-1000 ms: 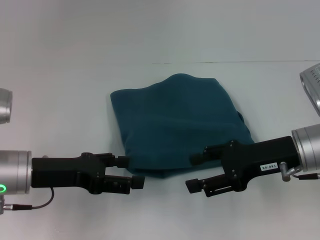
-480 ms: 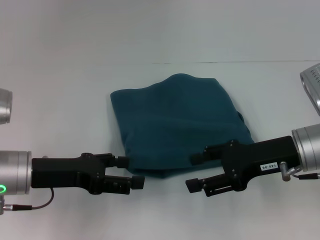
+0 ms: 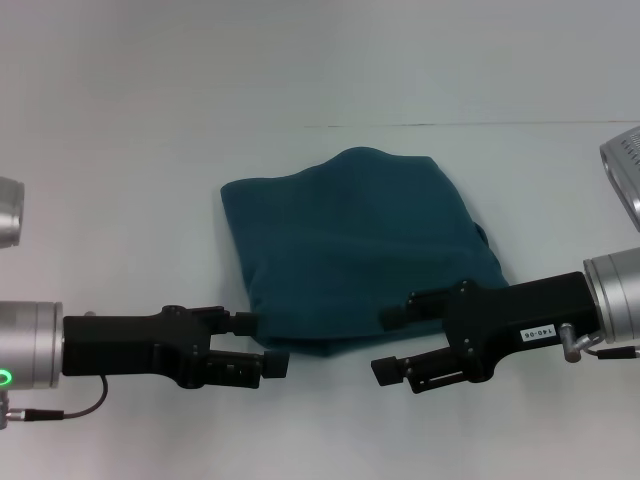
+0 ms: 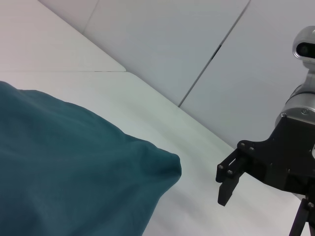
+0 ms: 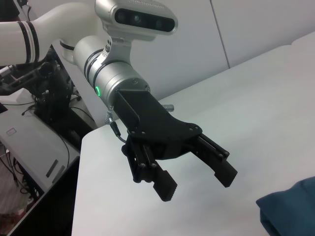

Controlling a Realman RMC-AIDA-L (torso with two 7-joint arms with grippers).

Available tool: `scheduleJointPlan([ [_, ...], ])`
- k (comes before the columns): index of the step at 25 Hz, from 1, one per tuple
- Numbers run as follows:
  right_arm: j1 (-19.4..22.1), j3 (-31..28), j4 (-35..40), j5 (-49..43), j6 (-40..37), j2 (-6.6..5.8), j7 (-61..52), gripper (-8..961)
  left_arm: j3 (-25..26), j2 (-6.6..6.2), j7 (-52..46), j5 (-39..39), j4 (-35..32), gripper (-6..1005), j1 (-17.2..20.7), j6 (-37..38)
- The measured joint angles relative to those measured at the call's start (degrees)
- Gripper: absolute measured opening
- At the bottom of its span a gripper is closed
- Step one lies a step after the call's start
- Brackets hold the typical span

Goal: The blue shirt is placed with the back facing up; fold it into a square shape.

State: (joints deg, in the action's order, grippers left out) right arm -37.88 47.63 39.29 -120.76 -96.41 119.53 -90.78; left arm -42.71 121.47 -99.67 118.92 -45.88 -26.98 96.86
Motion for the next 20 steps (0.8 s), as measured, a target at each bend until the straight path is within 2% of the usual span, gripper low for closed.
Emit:
scheduleJointPlan([
  [20, 0.00, -0.07, -0.09, 0.00, 0.00, 0.00, -0.02, 807, 0.00, 0.00, 0.62, 0.00, 0.00, 935, 0.00, 0.00],
])
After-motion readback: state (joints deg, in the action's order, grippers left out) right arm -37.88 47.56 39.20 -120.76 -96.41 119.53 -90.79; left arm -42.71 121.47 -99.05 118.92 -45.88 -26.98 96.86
